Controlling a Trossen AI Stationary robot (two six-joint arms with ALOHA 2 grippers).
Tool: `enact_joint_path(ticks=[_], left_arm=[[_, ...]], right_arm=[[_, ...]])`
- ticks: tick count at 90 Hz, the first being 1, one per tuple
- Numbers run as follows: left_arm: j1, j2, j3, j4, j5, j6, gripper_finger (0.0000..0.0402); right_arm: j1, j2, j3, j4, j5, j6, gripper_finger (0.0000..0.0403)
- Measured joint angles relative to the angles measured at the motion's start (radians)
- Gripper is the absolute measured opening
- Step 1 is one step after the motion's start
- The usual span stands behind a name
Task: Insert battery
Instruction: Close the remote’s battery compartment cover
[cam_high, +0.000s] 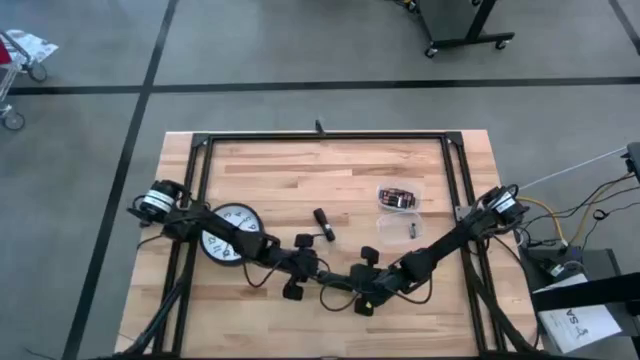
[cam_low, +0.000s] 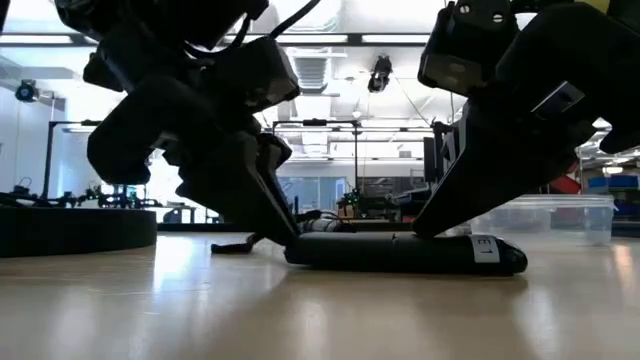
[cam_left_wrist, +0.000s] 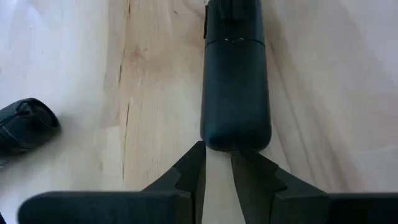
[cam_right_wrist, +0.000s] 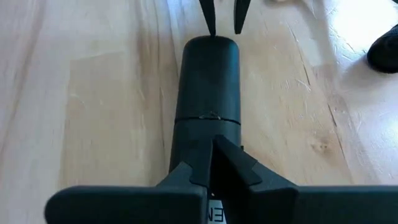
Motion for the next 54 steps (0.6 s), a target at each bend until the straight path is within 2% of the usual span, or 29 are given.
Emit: enact_joint_path(ticks=[33,54], left_arm=[[0.0,0.0,0.001,-0.017,0.0,-0.011,0.0058],[-0.003,0.01,0.002,0.07,0.054,-0.033,0.0058]], right_arm=[[0.0,0.0,0.0,0.0,0.0,0.0,0.0],[-0.001,0.0,0.0,0.0,-0.001,0.0,0.0]])
